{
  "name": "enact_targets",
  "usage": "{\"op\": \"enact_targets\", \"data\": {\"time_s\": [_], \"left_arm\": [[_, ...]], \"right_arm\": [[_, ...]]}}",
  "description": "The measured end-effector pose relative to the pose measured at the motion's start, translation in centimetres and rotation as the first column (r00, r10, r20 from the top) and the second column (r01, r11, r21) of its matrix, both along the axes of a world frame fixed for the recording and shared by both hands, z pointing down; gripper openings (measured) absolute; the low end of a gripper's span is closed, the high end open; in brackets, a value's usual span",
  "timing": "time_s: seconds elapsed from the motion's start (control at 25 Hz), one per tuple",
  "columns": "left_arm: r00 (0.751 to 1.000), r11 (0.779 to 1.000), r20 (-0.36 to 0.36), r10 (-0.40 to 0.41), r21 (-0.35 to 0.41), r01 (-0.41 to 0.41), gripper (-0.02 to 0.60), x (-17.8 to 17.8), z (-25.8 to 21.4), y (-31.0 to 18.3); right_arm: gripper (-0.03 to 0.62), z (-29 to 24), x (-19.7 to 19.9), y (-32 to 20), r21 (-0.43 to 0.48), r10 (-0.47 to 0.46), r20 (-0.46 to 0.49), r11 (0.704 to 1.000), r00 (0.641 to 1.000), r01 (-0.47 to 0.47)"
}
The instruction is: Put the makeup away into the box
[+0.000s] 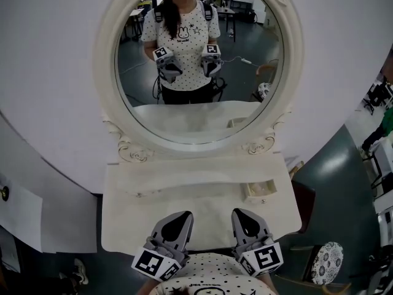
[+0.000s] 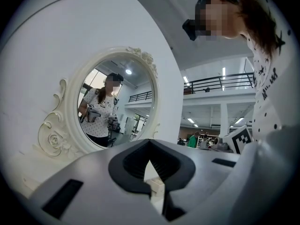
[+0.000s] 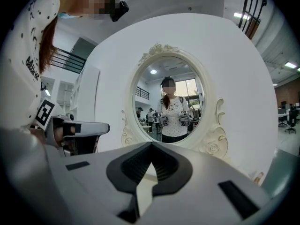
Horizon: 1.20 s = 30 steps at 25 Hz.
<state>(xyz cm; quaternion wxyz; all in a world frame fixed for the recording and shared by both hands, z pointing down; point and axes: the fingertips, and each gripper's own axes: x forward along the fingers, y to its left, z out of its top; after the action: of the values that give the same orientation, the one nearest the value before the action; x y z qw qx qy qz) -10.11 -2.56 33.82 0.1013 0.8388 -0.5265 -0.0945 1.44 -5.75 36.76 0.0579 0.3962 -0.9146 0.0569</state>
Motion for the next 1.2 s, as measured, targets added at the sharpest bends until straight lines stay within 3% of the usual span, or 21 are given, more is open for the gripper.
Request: {"op": "enact_targets", "data": {"time_s": [1.2], "left_arm": [[1.000, 1.000, -0.016, 0.003, -0.002, -0.003, -0.005, -0.72, 0.20, -0.36]], "right_arm": [[0.006, 0.38, -0.62, -0.03, -0.010, 0.009, -0.011, 1.000, 1.000, -0.009]]}}
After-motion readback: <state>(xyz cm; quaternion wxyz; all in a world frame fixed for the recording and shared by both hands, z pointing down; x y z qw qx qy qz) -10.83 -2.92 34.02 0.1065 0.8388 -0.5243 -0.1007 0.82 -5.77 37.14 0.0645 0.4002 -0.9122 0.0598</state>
